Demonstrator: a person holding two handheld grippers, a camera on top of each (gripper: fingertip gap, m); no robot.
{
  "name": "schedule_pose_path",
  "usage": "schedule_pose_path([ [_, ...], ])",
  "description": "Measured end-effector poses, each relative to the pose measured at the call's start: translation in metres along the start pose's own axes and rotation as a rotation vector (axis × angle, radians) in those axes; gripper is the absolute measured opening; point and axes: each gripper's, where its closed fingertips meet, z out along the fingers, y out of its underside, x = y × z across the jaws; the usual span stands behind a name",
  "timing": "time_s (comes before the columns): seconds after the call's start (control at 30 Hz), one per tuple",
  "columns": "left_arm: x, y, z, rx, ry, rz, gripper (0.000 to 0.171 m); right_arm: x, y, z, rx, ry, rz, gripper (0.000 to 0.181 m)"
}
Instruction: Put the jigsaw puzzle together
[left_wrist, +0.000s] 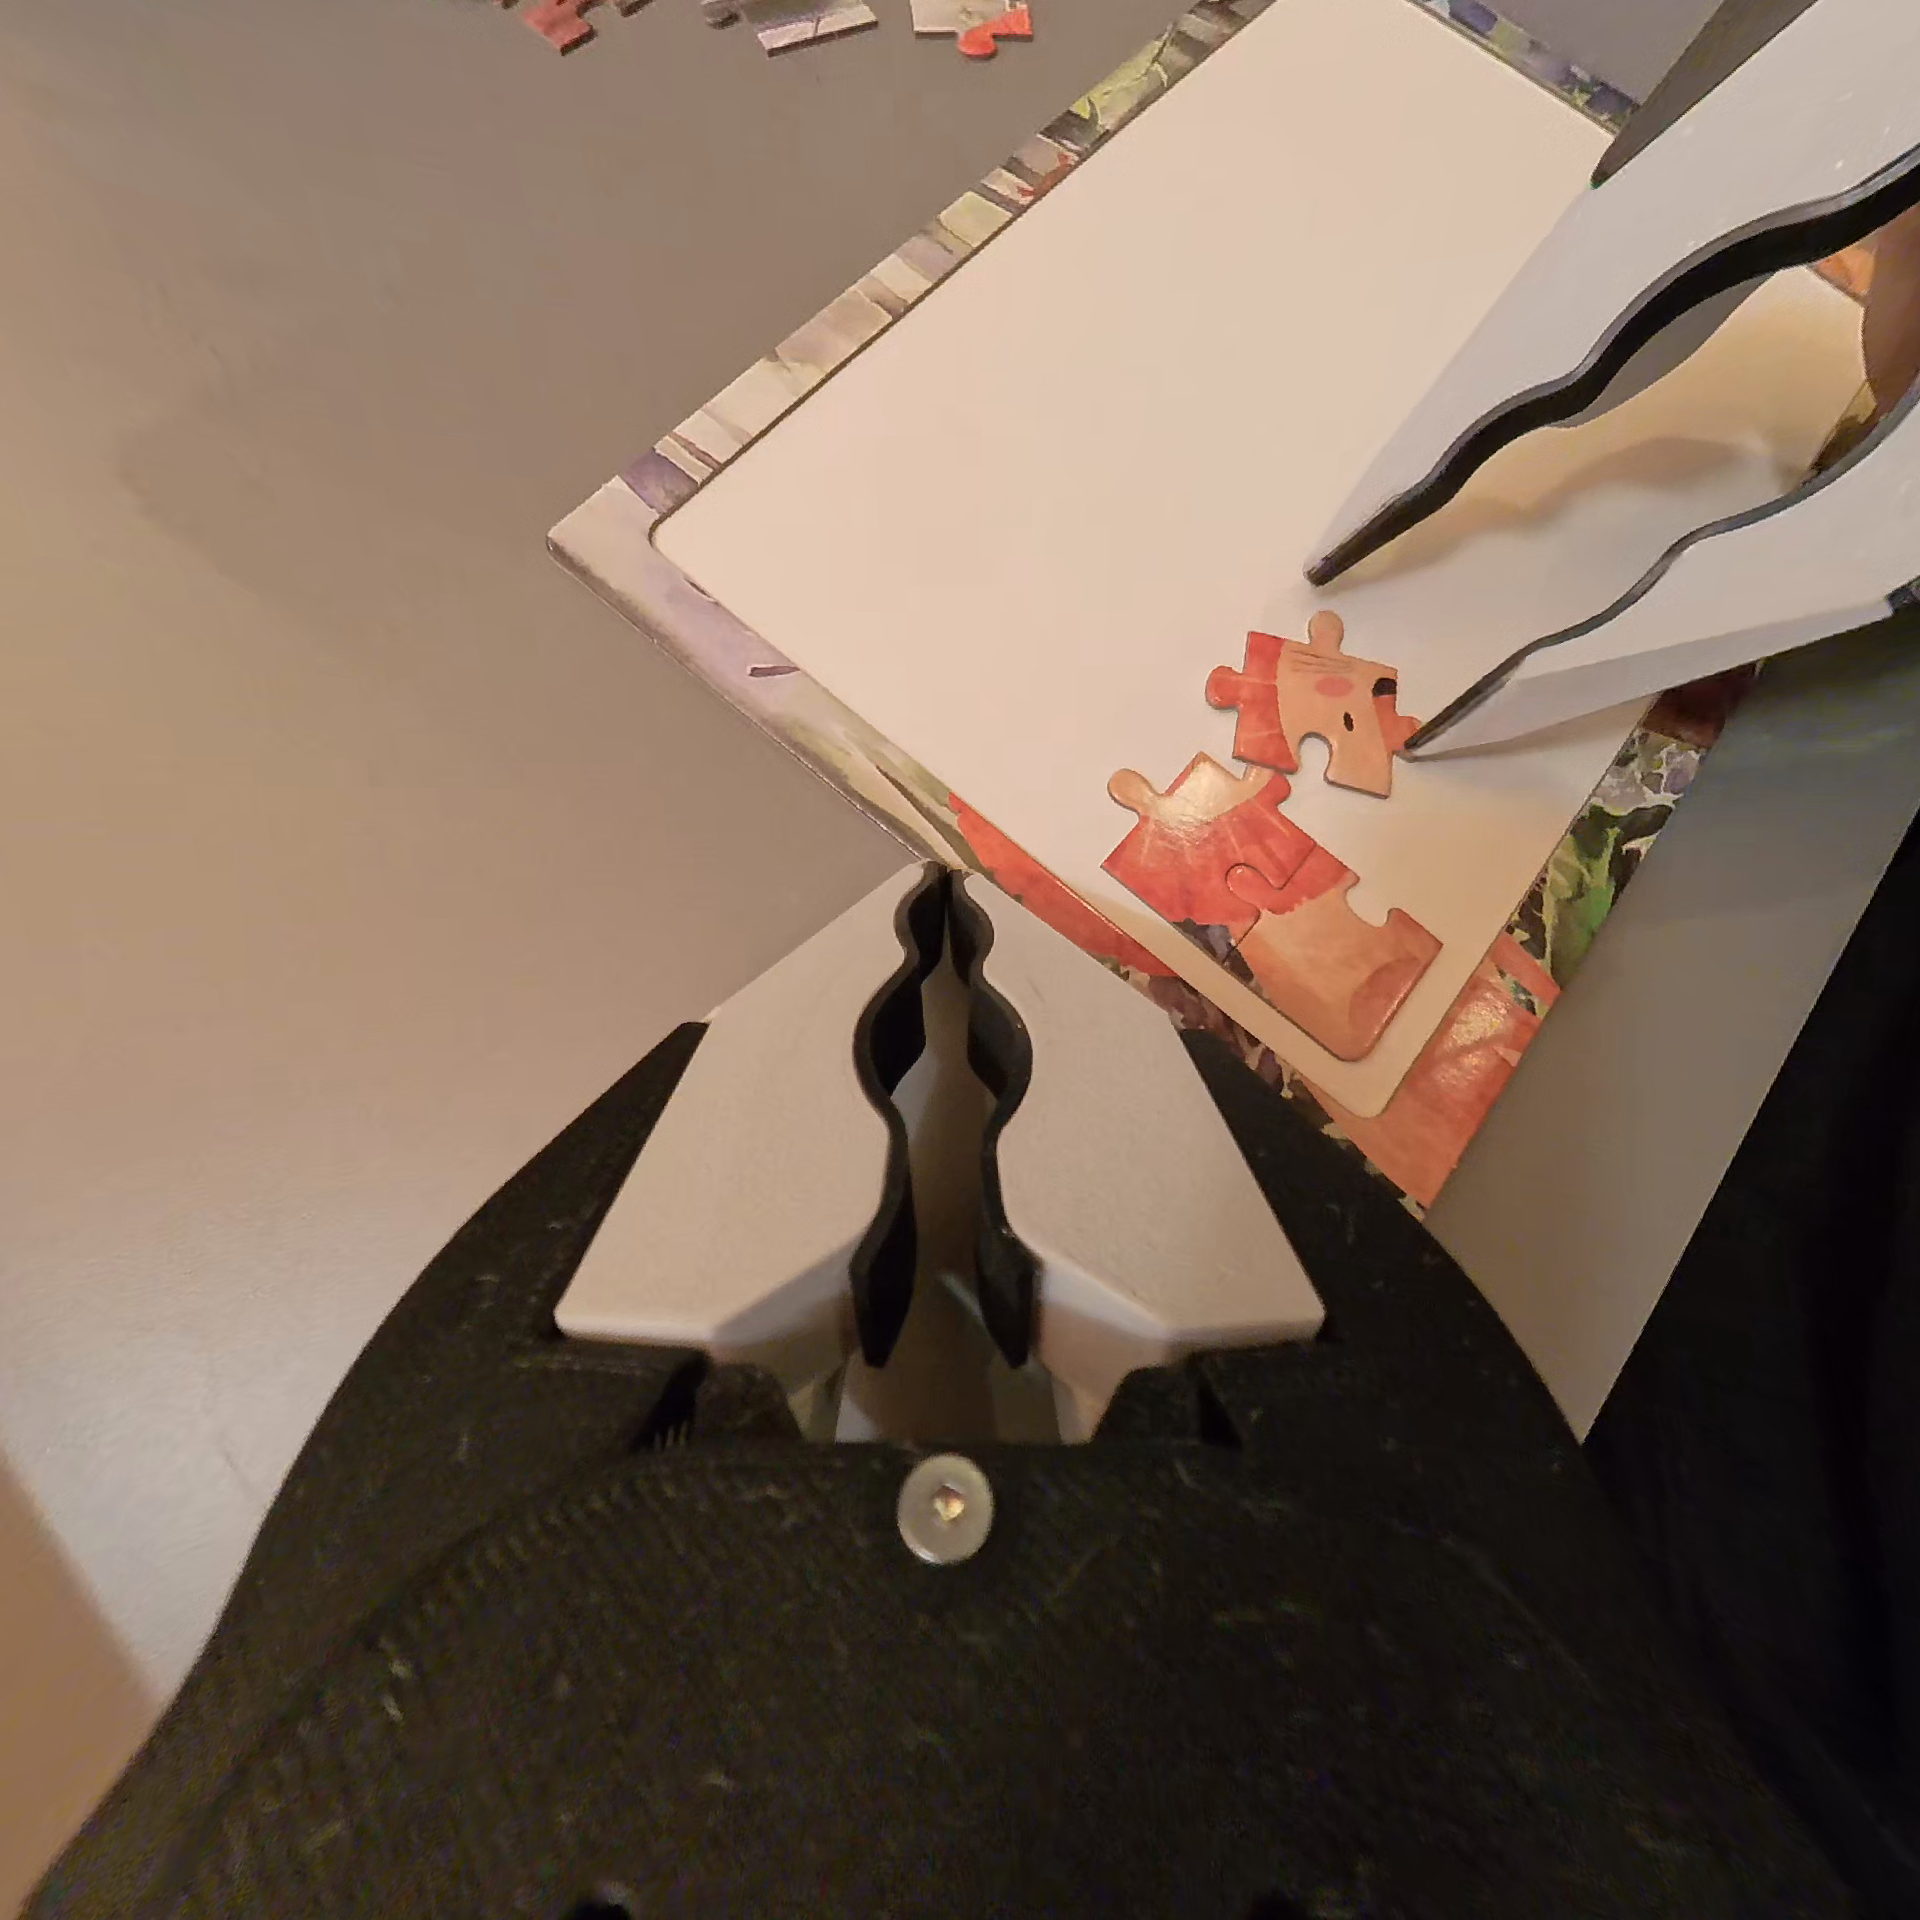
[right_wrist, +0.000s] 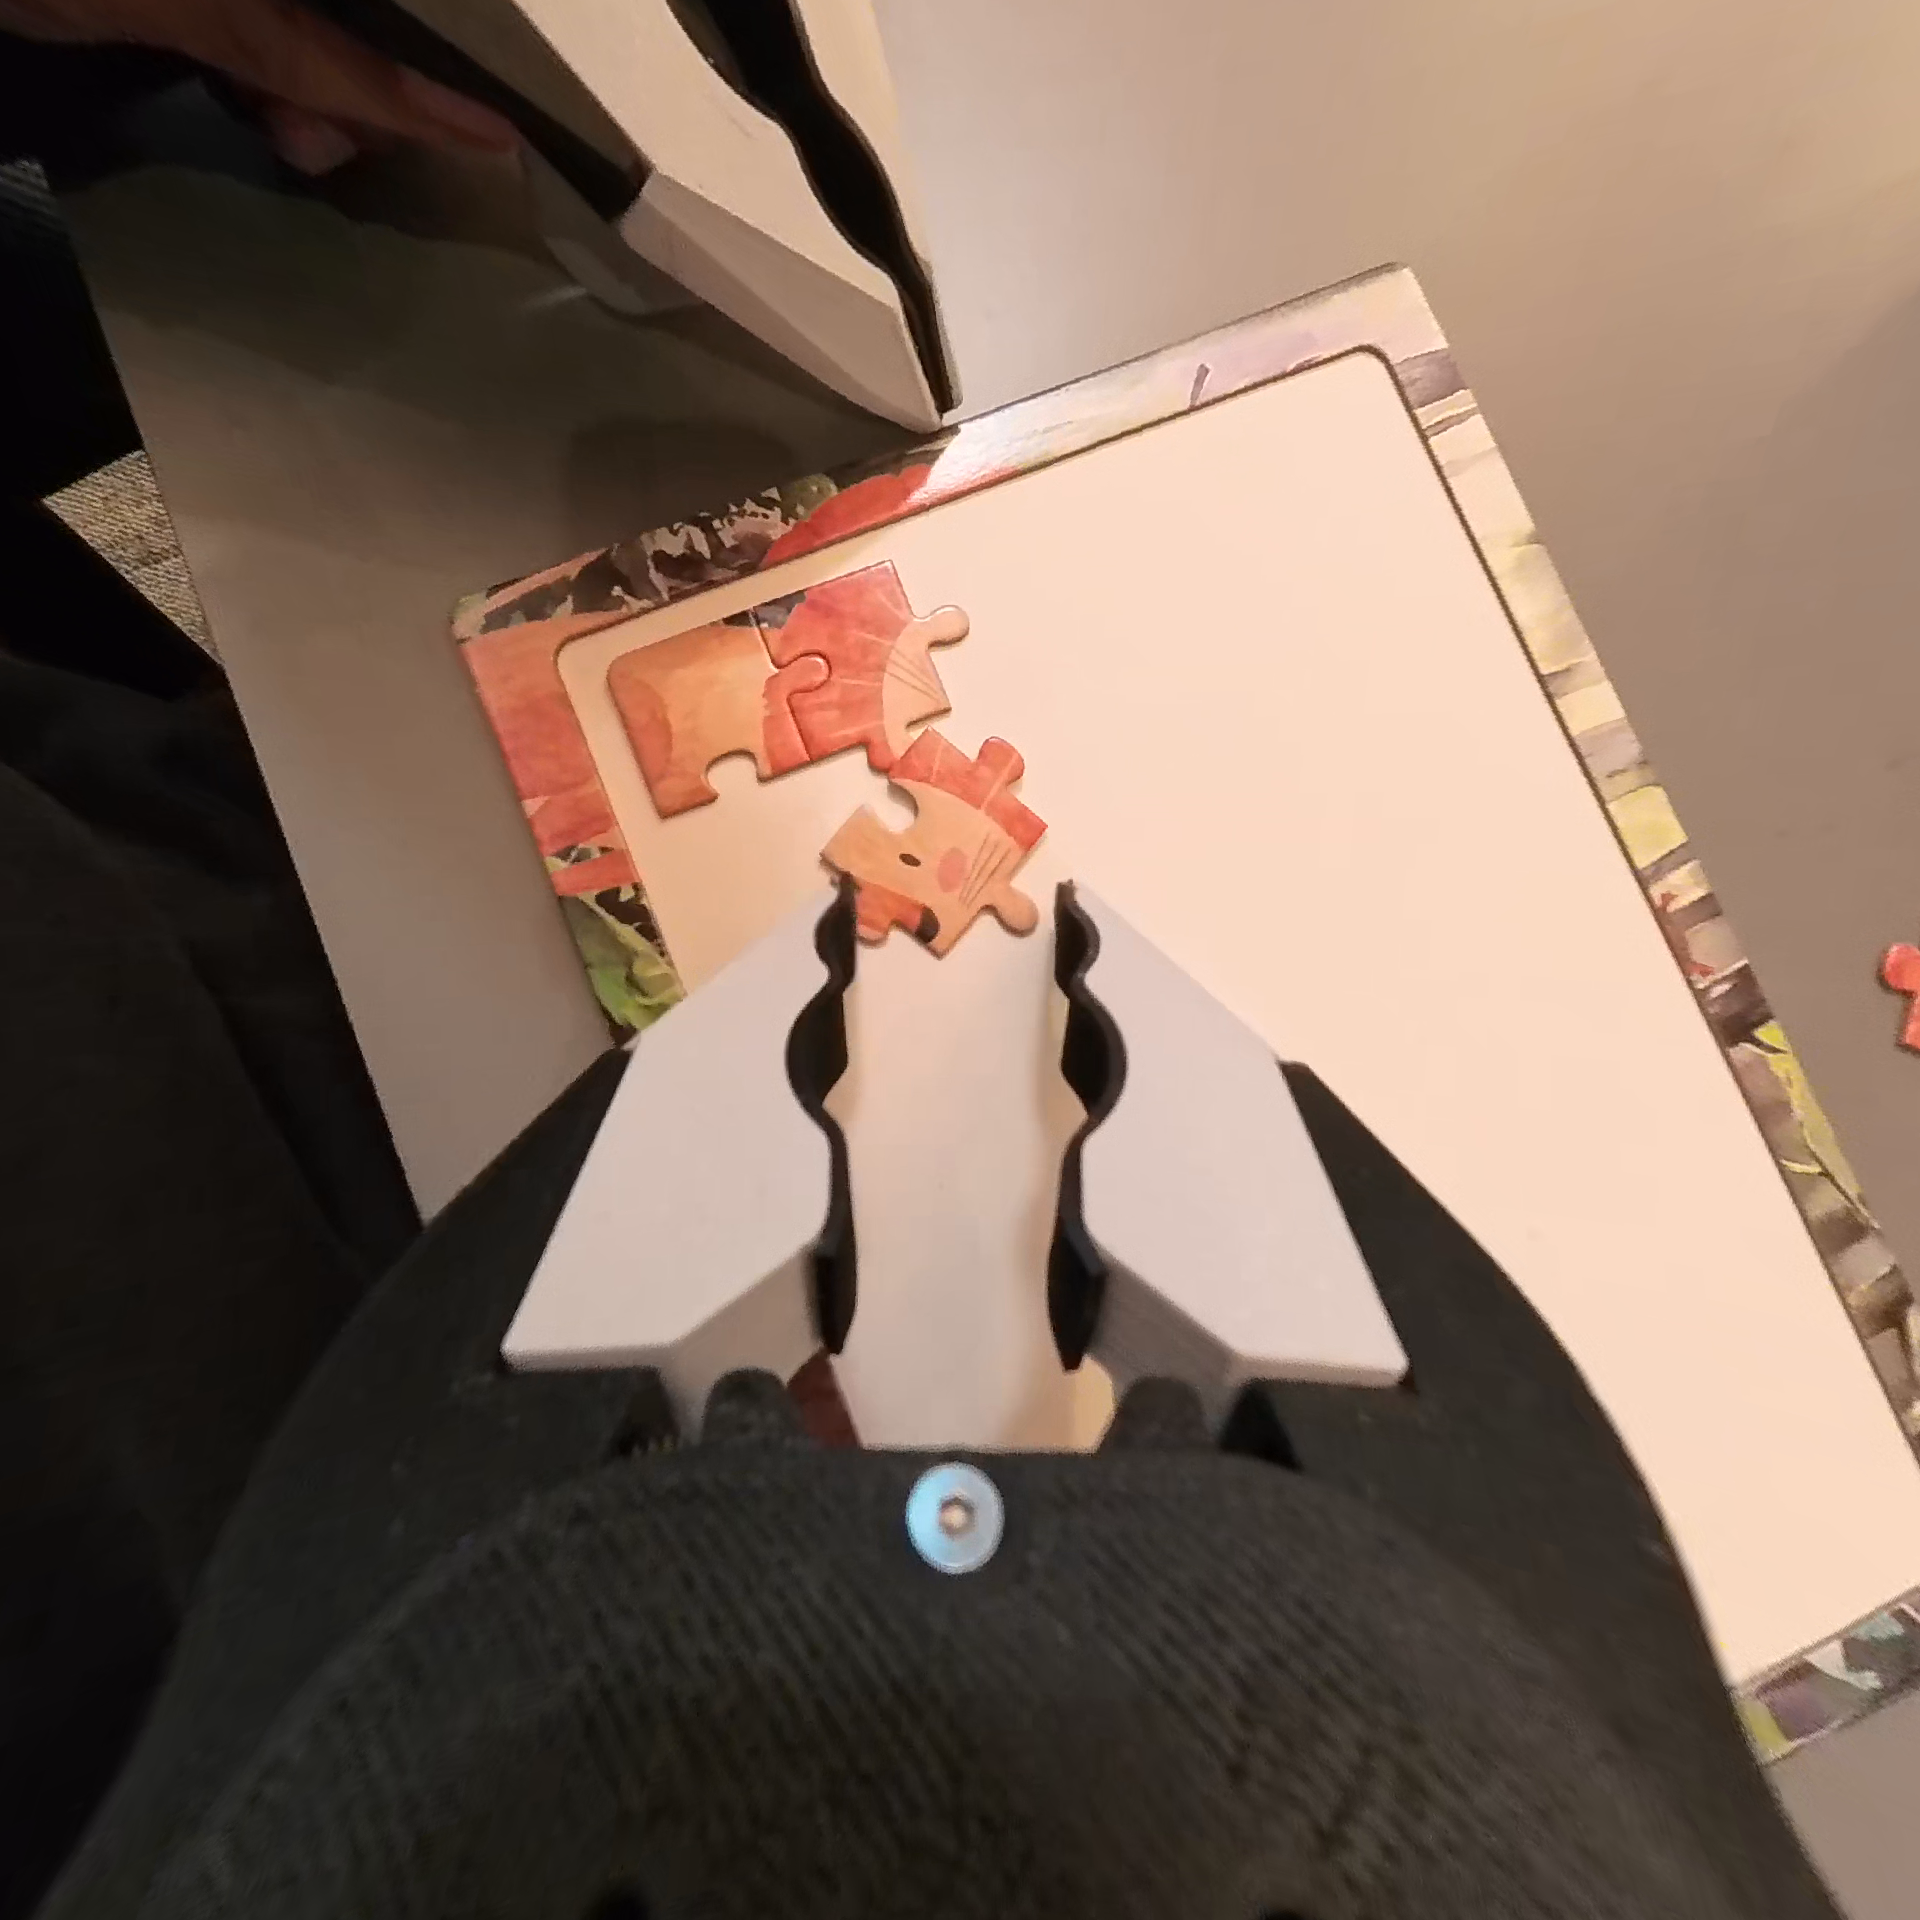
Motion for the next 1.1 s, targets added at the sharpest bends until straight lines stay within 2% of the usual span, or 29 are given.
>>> schedule_pose_path([
  [0.37, 0.000, 0.000, 0.000, 0.000, -0.003, 0.003, 0.000, -0.006, -0.007, 0.010, 0.026, -0.006, 0.035, 0.038],
  [0.6, 0.000, 0.000, 0.000, 0.000, -0.003, 0.003, 0.000, -0.002, 0.001, 0.005, -0.005, -0.020, 0.014, 0.040],
  [0.73, 0.000, 0.000, 0.000, 0.000, -0.003, 0.004, 0.000, 0.016, 0.010, -0.003, -0.035, 0.041, 0.014, 0.041],
  [0.9, 0.000, 0.000, 0.000, 0.000, -0.003, 0.003, 0.000, 0.038, 0.015, -0.008, -0.049, 0.143, 0.014, 0.034],
  [1.1, 0.000, 0.000, 0.000, -0.001, -0.005, 0.004, 0.000, 0.014, 0.000, -0.005, 0.014, 0.022, 0.055, 0.039],
])
